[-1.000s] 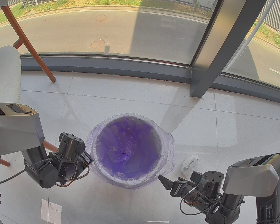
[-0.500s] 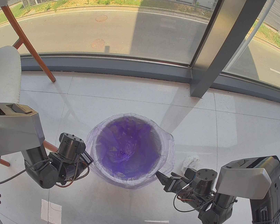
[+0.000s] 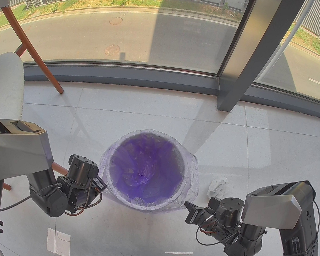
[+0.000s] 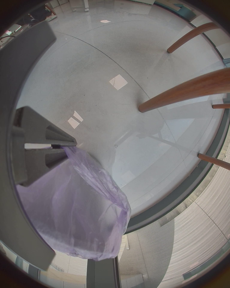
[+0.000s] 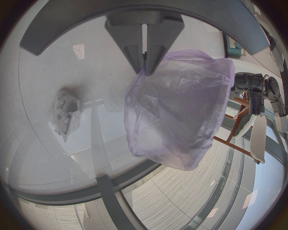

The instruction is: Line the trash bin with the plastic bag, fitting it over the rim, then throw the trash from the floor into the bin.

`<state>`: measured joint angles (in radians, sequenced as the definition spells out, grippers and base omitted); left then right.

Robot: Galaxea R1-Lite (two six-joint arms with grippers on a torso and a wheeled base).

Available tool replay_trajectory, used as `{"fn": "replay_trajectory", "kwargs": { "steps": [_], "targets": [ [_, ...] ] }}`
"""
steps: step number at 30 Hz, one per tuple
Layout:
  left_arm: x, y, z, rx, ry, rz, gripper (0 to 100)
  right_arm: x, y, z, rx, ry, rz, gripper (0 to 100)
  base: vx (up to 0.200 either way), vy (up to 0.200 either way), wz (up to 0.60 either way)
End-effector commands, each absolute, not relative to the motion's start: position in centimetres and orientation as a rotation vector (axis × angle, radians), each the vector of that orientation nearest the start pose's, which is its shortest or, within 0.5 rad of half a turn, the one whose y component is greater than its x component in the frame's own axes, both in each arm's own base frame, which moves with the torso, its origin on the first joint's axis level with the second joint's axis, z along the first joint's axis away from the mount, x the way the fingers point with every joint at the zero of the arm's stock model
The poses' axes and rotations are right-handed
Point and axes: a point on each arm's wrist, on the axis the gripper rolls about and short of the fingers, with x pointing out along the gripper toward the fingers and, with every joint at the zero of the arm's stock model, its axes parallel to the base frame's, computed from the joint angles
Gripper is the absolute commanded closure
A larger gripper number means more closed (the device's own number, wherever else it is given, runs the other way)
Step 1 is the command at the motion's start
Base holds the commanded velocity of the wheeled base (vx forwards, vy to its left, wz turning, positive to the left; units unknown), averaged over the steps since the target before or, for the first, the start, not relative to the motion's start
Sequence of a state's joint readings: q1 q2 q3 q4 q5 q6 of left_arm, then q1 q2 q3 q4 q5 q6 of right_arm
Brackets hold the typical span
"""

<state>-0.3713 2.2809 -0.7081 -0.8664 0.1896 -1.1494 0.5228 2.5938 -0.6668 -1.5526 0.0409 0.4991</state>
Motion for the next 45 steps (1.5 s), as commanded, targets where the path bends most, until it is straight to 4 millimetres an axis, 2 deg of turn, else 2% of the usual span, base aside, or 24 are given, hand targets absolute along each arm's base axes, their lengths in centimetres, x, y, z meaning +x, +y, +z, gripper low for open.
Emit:
{"fn": "replay_trajectory", "kwargs": {
  "steps": [1, 10, 16, 21, 25, 28, 37, 45],
  "targets": [
    [32.9, -12.3, -3.1, -0.9, 0.696, 0.237, 100, 31.7, 18.3, -8.2, 0.389, 0.499, 0.451, 100, 0.0, 0.0, 0.0],
    [33.2, -12.5, -3.3, -0.909, 0.647, 0.201, 100, 32.3, 18.7, -8.6, 0.39, 0.482, 0.458, 100, 0.0, 0.0, 0.0],
    [32.3, -11.9, -4.4, -0.755, 0.684, 0.2, 100, 32.5, 18.5, -8.6, 0.392, 0.48, 0.449, 100, 0.0, 0.0, 0.0],
    [32.7, -12.0, -4.8, -0.669, 0.681, 0.181, 100, 32.5, 18.4, -8.6, 0.385, 0.509, 0.437, 100, 0.0, 0.0, 0.0],
    [33.3, -12.2, -5.9, -0.604, 0.675, 0.191, 100, 32.6, 18.4, -8.6, 0.382, 0.515, 0.433, 100, 0.0, 0.0, 0.0],
    [33.8, -12.4, -5.8, -0.581, 0.658, 0.178, 100, 32.6, 18.3, -8.7, 0.379, 0.529, 0.425, 100, 0.0, 0.0, 0.0],
    [34.9, -13.3, -5.9, -0.568, 0.609, 0.177, 100, 32.8, 18.3, -8.7, 0.372, 0.528, 0.386, 100, 0.0, 0.0, 0.0],
    [34.8, -13.3, -6.1, -0.565, 0.615, 0.178, 100, 32.8, 18.3, -8.8, 0.368, 0.527, 0.352, 100, 0.0, 0.0, 0.0]
  ]
}}
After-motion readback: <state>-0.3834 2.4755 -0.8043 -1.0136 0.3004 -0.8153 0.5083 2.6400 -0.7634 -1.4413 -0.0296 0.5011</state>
